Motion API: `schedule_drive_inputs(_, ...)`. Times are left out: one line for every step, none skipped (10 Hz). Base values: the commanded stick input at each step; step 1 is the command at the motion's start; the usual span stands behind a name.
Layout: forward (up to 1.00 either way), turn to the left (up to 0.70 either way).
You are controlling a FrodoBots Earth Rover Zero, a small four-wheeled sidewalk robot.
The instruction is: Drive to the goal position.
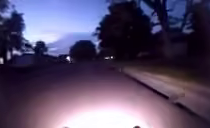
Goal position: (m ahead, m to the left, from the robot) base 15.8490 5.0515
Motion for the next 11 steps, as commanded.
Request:
schedule_drive_inputs(0.70, 0.00)
schedule_drive_inputs(0.70, 0.00)
schedule_drive_inputs(0.70, 0.00)
schedule_drive_inputs(0.70, 0.00)
schedule_drive_inputs(0.70, 0.00)
schedule_drive_inputs(0.70, 0.00)
schedule_drive_inputs(0.70, 0.00)
schedule_drive_inputs(0.70, 0.00)
schedule_drive_inputs(0.70, 0.00)
schedule_drive_inputs(0.70, 0.00)
schedule_drive_inputs(0.70, 0.00)
